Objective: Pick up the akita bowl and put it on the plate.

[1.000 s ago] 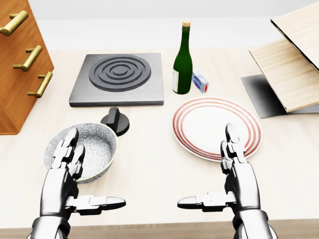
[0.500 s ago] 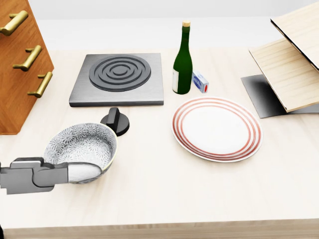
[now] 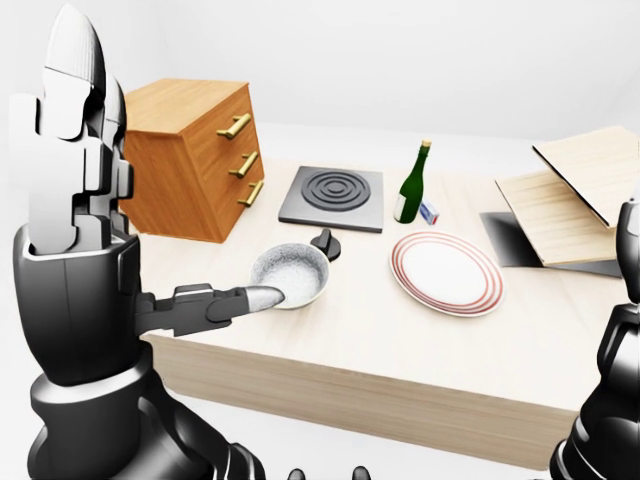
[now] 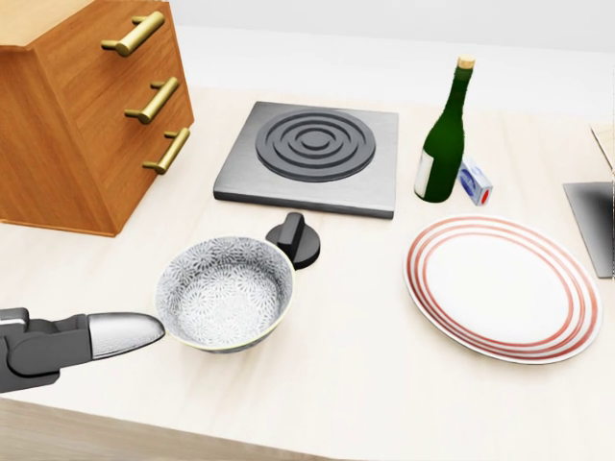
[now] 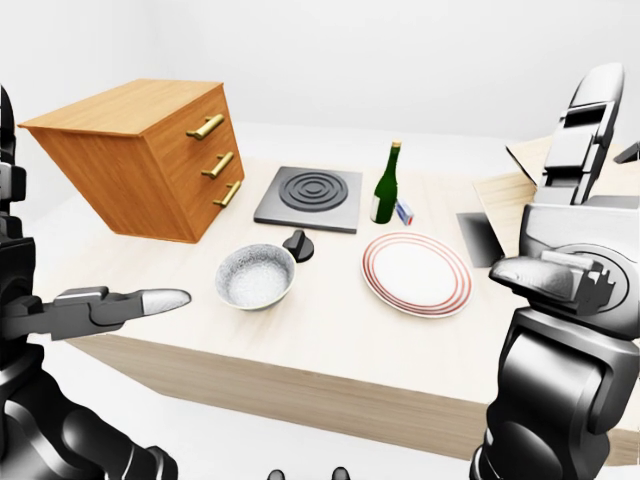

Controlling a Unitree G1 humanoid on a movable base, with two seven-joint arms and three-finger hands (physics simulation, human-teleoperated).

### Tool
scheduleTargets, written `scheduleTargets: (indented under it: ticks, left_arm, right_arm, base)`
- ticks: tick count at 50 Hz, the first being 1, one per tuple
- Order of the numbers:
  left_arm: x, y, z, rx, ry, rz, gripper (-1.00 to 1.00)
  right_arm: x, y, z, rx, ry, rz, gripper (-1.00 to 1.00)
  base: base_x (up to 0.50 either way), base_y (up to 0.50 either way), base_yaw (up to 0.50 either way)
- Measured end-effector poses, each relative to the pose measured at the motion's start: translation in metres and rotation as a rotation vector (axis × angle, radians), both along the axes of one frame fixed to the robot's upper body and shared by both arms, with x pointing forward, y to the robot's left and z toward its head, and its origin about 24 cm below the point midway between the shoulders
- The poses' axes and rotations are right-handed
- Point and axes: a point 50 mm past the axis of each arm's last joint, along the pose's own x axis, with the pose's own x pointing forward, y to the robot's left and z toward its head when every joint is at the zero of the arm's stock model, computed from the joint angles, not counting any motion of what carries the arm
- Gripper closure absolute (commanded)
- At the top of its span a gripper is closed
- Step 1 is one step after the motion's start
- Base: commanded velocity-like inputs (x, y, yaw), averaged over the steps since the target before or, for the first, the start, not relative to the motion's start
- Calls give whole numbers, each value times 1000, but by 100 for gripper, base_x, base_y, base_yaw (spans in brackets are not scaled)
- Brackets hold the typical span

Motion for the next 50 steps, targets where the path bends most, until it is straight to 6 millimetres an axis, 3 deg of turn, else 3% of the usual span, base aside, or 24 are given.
scheduleTargets:
  ticks: [9, 20, 40, 44, 50]
  left_arm:
    - [-1, 1, 1, 13, 1, 17, -92]
    - [-2, 1, 2, 22, 2, 25, -91]
    - [-2, 1, 3, 33, 3, 29, -92]
    - [-2, 1, 3, 33, 5, 29, -92]
    - [-2, 2, 2, 31, 8, 30, -92]
  right_arm:
    - [-4, 3, 0, -15, -16, 8, -100]
    - [-7, 7, -1, -44, -33, -4, -100]
    - [-14, 9, -1, -35, -46, 67, -100]
    - [-12, 14, -4, -80, -36, 46, -100]
    - [7, 33, -13, -266, 13, -48, -100]
  base:
    - [13, 3, 50]
    - [0, 3, 0]
    - [49, -20, 0]
    - [7, -1, 0]
    - [0, 0, 0]
